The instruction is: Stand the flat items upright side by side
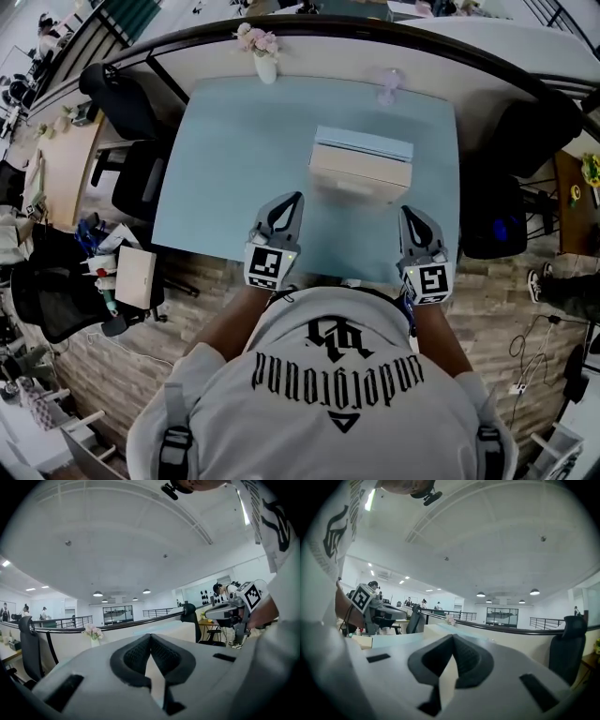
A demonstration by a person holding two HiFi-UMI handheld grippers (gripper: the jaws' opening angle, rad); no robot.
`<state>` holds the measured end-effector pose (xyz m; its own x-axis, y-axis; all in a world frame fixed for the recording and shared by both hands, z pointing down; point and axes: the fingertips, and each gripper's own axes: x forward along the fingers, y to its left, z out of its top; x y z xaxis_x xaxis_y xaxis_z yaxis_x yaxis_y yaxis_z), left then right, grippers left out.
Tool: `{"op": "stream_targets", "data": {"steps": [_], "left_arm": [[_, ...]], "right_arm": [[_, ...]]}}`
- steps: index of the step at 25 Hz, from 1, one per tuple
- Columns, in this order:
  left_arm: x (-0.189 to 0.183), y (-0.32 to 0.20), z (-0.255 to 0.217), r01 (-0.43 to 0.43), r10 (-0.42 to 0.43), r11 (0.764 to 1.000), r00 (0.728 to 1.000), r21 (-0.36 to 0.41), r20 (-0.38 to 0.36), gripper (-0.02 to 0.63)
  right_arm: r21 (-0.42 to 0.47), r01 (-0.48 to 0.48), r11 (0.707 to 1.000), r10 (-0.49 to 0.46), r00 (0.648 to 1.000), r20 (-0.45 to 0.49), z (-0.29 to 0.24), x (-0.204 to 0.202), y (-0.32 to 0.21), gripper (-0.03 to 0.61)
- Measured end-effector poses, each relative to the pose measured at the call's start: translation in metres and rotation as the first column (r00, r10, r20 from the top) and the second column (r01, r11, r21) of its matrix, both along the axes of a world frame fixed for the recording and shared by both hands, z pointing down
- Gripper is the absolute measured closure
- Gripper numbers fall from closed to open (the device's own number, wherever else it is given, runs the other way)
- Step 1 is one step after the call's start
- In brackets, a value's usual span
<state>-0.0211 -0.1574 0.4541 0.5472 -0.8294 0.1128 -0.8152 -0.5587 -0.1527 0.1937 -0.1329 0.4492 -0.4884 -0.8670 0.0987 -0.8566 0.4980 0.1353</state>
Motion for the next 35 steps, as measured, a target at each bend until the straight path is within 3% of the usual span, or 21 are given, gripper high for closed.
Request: {"op": "stream_targets", "data": {"steps": [4, 11, 18, 24, 35], "left_arm": [[-0.022, 0.016, -0.009, -0.069, 0.067, 0.997, 0.996, -0.031, -0.054, 0.614], [-0.067, 0.060, -0.024, -0.176, 0.176, 0.984, 0.984, -0.003, -0.019, 0.614], [-0.097, 0.098, -0.027, -0.227, 0.225, 0.974, 0.971, -0.013, -0.083, 0.614], [-0.095, 0.123, -0.042, -0.196, 0.197, 0.980, 0.974, 0.018, -0.109, 0.612], [-0.037, 0.204, -0.055, -0.069, 0.069, 0.998, 0.987, 0.007, -0.142, 0.612]], "right_arm": [[-0.030, -0.001, 1.000, 0.002, 0.999, 0.035, -0.008, -0.029, 0.020, 0.574], [-0.031, -0.075, 0.997, 0.076, 0.996, 0.051, -0.016, -0.074, 0.061, 0.574], [-0.027, -0.119, 0.993, 0.120, 0.991, 0.064, -0.026, -0.098, 0.108, 0.574], [0.010, -0.054, 0.998, 0.054, 0.998, 0.046, -0.046, -0.099, 0.131, 0.574], [0.007, 0.112, 0.994, -0.112, 0.993, 0.043, -0.052, -0.054, 0.205, 0.574]]}}
